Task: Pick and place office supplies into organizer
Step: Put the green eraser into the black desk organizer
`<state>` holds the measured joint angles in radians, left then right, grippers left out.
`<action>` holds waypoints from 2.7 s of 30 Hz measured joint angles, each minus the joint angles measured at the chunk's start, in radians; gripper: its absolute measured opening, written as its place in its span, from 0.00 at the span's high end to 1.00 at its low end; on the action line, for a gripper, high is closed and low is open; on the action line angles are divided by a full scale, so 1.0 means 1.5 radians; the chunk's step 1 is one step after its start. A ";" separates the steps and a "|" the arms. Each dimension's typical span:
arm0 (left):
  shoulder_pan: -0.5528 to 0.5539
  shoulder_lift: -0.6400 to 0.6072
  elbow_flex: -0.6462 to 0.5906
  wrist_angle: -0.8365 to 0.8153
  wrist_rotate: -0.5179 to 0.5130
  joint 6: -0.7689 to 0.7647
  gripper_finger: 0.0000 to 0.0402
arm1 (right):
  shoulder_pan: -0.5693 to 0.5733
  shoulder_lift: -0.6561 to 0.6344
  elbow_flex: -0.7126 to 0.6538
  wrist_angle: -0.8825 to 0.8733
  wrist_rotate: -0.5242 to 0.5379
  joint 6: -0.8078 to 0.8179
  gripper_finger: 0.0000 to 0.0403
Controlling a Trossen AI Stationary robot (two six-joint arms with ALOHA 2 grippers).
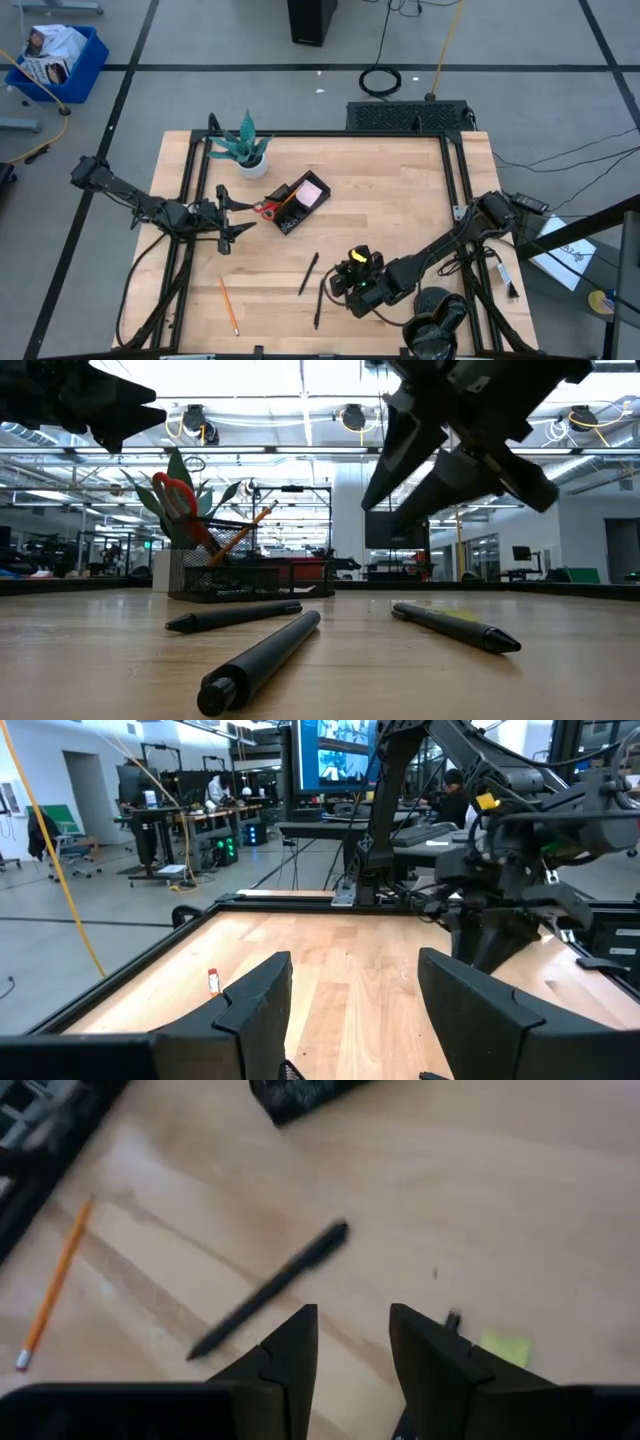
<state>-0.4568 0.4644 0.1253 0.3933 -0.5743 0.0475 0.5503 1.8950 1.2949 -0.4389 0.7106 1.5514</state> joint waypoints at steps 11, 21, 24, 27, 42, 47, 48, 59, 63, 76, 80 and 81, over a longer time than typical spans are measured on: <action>0.000 0.000 0.000 -0.001 0.000 0.000 0.44 | 0.031 0.012 0.004 -0.038 0.004 0.067 0.55; 0.000 0.000 0.000 -0.001 -0.001 0.000 0.44 | -0.001 0.029 0.039 -0.194 -0.064 0.177 0.16; 0.000 0.000 0.000 0.000 -0.001 0.000 0.44 | -0.006 0.045 0.039 -0.198 -0.087 0.182 0.12; 0.000 0.000 0.000 0.000 -0.001 0.000 0.44 | -0.008 0.060 0.039 -0.214 -0.094 0.195 0.10; 0.000 0.000 0.000 0.000 -0.001 0.000 0.44 | -0.037 0.071 0.040 -0.245 -0.160 0.188 0.09; 0.000 0.000 0.000 0.000 -0.001 0.000 0.44 | -0.049 0.084 0.042 -0.240 -0.190 0.169 0.09; 0.000 0.000 0.000 0.000 -0.001 0.000 0.44 | -0.050 0.085 0.042 -0.237 -0.196 0.160 0.09; 0.000 0.000 0.000 0.000 -0.001 0.000 0.44 | -0.053 0.086 0.042 -0.254 -0.227 0.107 0.12; 0.000 0.000 0.000 0.000 -0.001 0.000 0.44 | -0.062 0.087 0.041 -0.287 -0.232 0.127 0.13; 0.000 0.000 0.000 0.000 -0.001 0.000 0.44 | -0.082 0.085 0.040 -0.285 -0.271 0.177 0.28; 0.000 0.000 0.000 0.000 -0.001 0.000 0.44 | -0.084 0.083 0.039 -0.272 -0.282 0.197 0.37; 0.000 0.000 0.000 0.000 -0.001 0.000 0.44 | -0.084 0.083 0.039 -0.272 -0.280 0.215 0.39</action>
<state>-0.4572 0.4645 0.1253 0.3927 -0.5751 0.0475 0.4245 2.0193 1.3529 -0.8472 0.2907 1.8734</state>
